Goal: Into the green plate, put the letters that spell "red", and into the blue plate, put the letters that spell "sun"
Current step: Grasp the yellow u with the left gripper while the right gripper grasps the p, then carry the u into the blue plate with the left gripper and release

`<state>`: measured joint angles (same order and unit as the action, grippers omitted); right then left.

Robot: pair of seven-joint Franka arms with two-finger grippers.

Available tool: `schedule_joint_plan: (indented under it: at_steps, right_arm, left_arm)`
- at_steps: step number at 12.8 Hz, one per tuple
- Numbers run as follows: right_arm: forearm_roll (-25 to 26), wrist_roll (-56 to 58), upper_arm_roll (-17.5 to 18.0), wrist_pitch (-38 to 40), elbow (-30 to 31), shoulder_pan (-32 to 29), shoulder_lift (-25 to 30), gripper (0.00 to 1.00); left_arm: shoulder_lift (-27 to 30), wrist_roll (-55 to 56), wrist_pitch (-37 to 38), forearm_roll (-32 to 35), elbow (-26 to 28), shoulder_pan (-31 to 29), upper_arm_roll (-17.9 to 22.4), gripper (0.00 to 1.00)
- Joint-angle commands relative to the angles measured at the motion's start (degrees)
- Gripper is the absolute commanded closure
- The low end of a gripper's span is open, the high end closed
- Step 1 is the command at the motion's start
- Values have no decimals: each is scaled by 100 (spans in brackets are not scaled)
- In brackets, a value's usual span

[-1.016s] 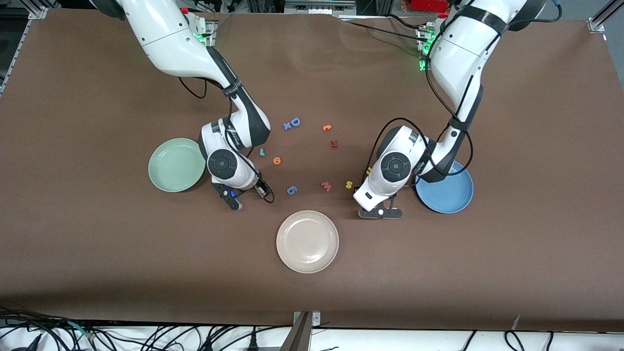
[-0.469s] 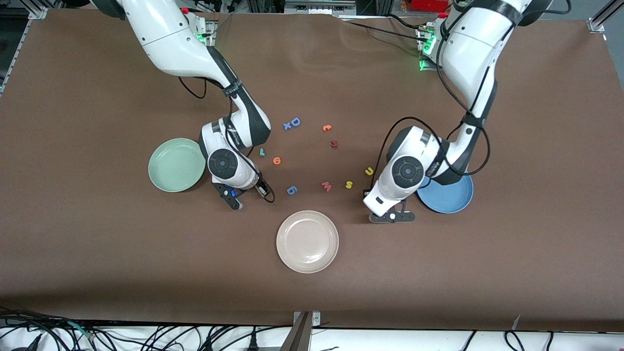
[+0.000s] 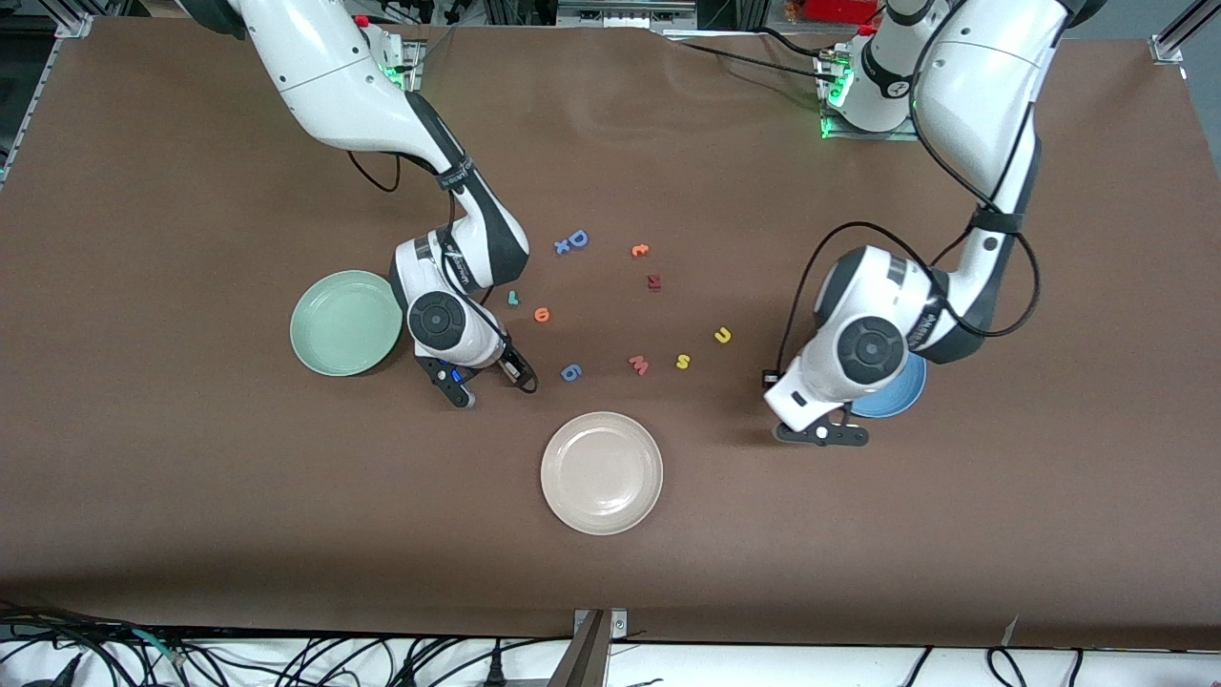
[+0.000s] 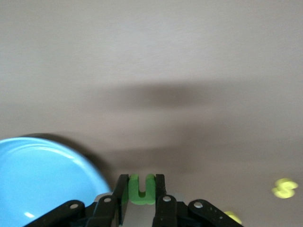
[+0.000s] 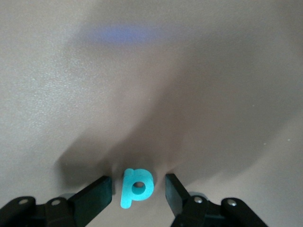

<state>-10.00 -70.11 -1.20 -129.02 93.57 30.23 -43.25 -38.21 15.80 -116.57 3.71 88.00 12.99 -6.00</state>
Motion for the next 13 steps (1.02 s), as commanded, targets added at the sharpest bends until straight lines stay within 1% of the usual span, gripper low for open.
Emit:
schedule_joint_plan:
  at_steps: [1, 2, 3, 4, 5, 6, 7, 8, 9, 10, 11, 13]
  right_arm:
    - [-73, 129, -56, -62, 214, 53, 45, 53]
    - [-73, 129, -56, -53, 214, 53, 45, 63]
    - [-73, 129, -56, -53, 214, 53, 45, 66]
    - [-73, 146, -56, -53, 214, 53, 45, 72]
    - [-73, 147, -56, -53, 214, 53, 45, 75]
    - [-73, 147, -56, -53, 205, 53, 45, 75]
    - [-73, 147, -56, -53, 205, 53, 45, 75]
    - [-73, 147, -56, -45, 205, 53, 45, 75]
    - [-73, 147, -56, -44, 205, 53, 45, 75]
    - [-73, 147, -56, -44, 205, 53, 45, 75]
    - [-73, 147, -56, -44, 196, 53, 45, 75]
    - [-73, 155, -56, -18, 144, 53, 71, 75]
  left_arm:
    - [165, -760, 143, 130, 313, -419, -51, 100]
    - [138, -1102, 117, 121, 383, -673, -68, 100]
    - [129, -1332, 99, 121, 497, -823, -86, 100]
    - [147, -1369, 64, 121, 629, -825, -77, 100]
    - [130, -1369, 46, 121, 700, -825, -68, 100]
    - [112, -1369, -41, 121, 831, -860, -68, 100]
    - [138, -1369, -311, 121, 1067, -877, -77, 100]
    - [156, -1369, -453, 121, 1209, -878, -77, 98]
    - [182, -1361, -455, 121, 1219, -878, -77, 85]
    - [208, -1361, -437, 121, 1219, -878, -77, 64]
    - [235, -1369, -429, 121, 1219, -878, -77, 1]
    - [436, -1352, -263, 121, 1184, -834, -95, 0]
